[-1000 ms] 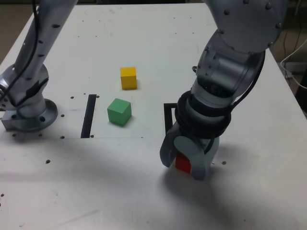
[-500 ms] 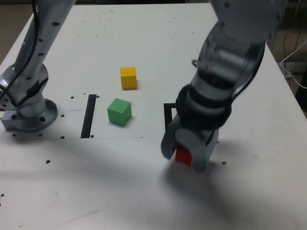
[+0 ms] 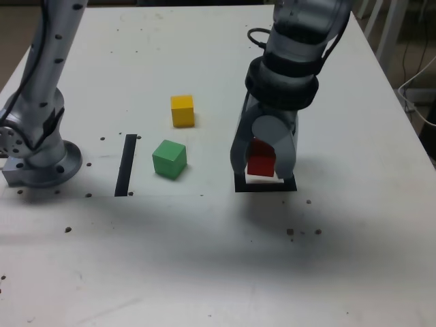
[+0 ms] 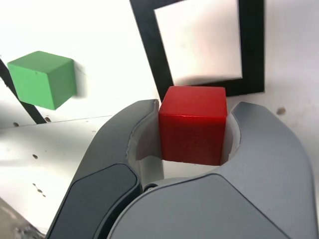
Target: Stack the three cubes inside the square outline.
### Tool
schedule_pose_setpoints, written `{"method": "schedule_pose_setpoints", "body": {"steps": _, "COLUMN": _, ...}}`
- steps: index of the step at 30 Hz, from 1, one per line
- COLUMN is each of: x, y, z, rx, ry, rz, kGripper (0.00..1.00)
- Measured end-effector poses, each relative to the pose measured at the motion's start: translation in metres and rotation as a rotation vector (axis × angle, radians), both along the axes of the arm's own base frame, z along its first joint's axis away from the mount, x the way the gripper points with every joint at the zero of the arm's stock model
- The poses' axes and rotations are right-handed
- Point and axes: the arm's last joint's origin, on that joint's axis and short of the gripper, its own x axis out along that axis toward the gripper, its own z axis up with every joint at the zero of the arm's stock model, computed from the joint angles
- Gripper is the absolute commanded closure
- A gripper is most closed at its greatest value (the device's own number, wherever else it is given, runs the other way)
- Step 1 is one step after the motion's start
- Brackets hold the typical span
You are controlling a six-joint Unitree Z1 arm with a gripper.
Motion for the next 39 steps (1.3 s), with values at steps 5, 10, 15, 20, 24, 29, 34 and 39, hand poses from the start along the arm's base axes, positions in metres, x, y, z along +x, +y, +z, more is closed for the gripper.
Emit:
{"method": "schedule_pose_setpoints", "body": {"steps": 5, "x": 0.001, "y": 0.015, "z": -0.004, "rx": -0.016, "ry": 0.004, "rz": 0.045, "kGripper": 0.74}}
{"method": "schedule_pose_setpoints", "body": {"steps": 10, "x": 0.0, "y": 0.026, "z": -0.009, "rx": -0.021, "ry": 0.011, "rz": 0.073, "kGripper": 0.74}}
{"method": "schedule_pose_setpoints", "body": {"steps": 15, "x": 0.0, "y": 0.033, "z": -0.016, "rx": -0.026, "ry": 0.012, "rz": 0.086, "kGripper": 0.74}}
{"method": "schedule_pose_setpoints", "body": {"steps": 20, "x": -0.001, "y": 0.036, "z": -0.024, "rx": -0.03, "ry": -0.001, "rz": 0.084, "kGripper": 0.74}}
{"method": "schedule_pose_setpoints", "body": {"steps": 24, "x": -0.001, "y": 0.036, "z": -0.027, "rx": -0.03, "ry": -0.009, "rz": 0.083, "kGripper": 0.73}}
{"method": "schedule_pose_setpoints", "body": {"steps": 29, "x": -0.001, "y": 0.036, "z": -0.03, "rx": -0.029, "ry": -0.015, "rz": 0.083, "kGripper": 0.36}}
{"method": "schedule_pose_setpoints", "body": {"steps": 34, "x": -0.001, "y": 0.036, "z": -0.033, "rx": -0.029, "ry": -0.02, "rz": 0.082, "kGripper": 0.01}}
{"method": "schedule_pose_setpoints", "body": {"steps": 39, "x": -0.002, "y": 0.036, "z": -0.035, "rx": -0.029, "ry": -0.017, "rz": 0.081, "kGripper": 0.0}}
